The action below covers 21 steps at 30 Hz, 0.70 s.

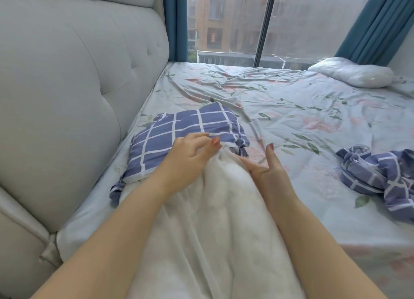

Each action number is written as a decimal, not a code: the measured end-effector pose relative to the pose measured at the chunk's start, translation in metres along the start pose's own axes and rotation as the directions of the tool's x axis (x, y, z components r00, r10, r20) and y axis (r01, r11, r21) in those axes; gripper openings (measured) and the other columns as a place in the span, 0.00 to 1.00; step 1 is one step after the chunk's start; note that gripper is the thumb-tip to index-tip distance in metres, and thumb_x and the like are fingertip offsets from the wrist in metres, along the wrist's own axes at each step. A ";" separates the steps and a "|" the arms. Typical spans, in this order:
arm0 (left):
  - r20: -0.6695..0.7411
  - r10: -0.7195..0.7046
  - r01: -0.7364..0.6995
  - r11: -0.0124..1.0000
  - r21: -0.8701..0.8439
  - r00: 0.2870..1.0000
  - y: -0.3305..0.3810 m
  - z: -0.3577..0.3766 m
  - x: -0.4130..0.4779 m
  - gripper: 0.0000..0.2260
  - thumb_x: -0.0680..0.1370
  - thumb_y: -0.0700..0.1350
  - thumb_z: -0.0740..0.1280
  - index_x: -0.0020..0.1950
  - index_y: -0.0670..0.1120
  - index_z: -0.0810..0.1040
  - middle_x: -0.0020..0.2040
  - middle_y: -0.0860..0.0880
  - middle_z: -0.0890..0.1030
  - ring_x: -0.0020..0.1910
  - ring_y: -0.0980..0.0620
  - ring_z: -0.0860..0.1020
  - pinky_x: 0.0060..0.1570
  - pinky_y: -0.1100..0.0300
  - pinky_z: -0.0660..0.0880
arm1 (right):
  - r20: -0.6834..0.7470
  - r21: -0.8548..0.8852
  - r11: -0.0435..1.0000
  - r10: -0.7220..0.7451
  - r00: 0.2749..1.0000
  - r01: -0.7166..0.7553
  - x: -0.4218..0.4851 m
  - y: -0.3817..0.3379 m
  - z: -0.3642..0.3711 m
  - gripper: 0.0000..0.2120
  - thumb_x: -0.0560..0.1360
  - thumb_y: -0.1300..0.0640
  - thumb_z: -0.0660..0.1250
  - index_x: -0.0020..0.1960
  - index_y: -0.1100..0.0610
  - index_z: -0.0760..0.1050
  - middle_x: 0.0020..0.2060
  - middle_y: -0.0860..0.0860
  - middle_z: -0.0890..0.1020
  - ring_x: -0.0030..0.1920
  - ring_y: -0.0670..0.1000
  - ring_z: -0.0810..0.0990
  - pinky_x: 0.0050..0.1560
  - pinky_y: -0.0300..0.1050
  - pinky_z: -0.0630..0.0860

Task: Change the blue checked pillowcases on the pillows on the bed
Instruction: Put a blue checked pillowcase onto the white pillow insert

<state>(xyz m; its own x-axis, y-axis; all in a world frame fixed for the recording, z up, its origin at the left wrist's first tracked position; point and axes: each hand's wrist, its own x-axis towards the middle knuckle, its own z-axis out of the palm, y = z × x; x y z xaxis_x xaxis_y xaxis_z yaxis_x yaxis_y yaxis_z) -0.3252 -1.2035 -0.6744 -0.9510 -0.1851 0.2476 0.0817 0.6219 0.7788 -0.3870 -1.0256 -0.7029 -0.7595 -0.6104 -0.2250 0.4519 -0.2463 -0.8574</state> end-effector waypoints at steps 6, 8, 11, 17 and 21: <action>0.076 -0.056 0.055 0.998 0.024 0.996 0.015 0.017 0.005 0.25 0.80 0.65 0.45 0.39 0.66 0.81 0.48 0.69 0.81 0.63 0.45 0.72 0.62 0.52 0.66 | -0.003 -0.010 0.999 -0.042 0.999 0.042 0.006 0.015 0.006 0.38 0.79 0.33 0.43 0.68 0.59 0.74 0.64 0.60 0.78 0.67 0.59 0.75 0.73 0.56 0.63; 0.068 -0.025 0.022 0.999 0.035 0.997 0.015 0.022 0.004 0.23 0.78 0.67 0.45 0.37 0.70 0.79 0.53 0.73 0.78 0.64 0.47 0.69 0.63 0.55 0.63 | -0.079 0.070 0.994 -0.078 0.994 0.084 0.003 0.016 0.007 0.35 0.81 0.37 0.43 0.66 0.60 0.75 0.60 0.60 0.81 0.64 0.58 0.78 0.68 0.51 0.70; 0.022 0.074 -0.075 0.997 0.028 0.997 0.007 0.027 0.007 0.37 0.74 0.75 0.41 0.51 0.58 0.85 0.61 0.71 0.73 0.66 0.51 0.67 0.61 0.66 0.57 | -0.146 0.176 0.976 -0.101 0.984 0.126 0.006 0.019 0.004 0.28 0.84 0.44 0.44 0.55 0.59 0.78 0.41 0.56 0.86 0.41 0.51 0.86 0.37 0.38 0.80; -0.053 0.106 -0.106 0.994 -0.005 0.993 0.009 0.023 -0.002 0.32 0.73 0.74 0.42 0.56 0.65 0.81 0.61 0.75 0.73 0.62 0.56 0.64 0.71 0.55 0.54 | -0.025 0.279 0.959 -0.044 0.999 0.049 0.009 0.022 0.020 0.37 0.80 0.36 0.45 0.54 0.61 0.84 0.47 0.61 0.85 0.45 0.57 0.86 0.39 0.44 0.82; -0.051 0.191 -0.193 0.980 -0.049 0.980 0.019 0.014 -0.013 0.33 0.72 0.76 0.37 0.57 0.69 0.76 0.61 0.75 0.74 0.65 0.64 0.63 0.72 0.46 0.54 | 0.001 0.255 0.964 -0.079 0.997 0.076 0.009 0.021 0.029 0.37 0.76 0.30 0.52 0.53 0.60 0.84 0.46 0.58 0.85 0.45 0.53 0.85 0.41 0.41 0.81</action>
<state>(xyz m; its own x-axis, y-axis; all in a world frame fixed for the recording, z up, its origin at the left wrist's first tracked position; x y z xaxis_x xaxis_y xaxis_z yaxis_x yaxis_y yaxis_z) -0.3150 -1.1786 -0.6704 -0.9016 -0.1013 0.4205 0.2786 0.6076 0.7438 -0.3710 -1.0578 -0.7092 -0.7926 -0.5894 -0.1562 0.4968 -0.4758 -0.7258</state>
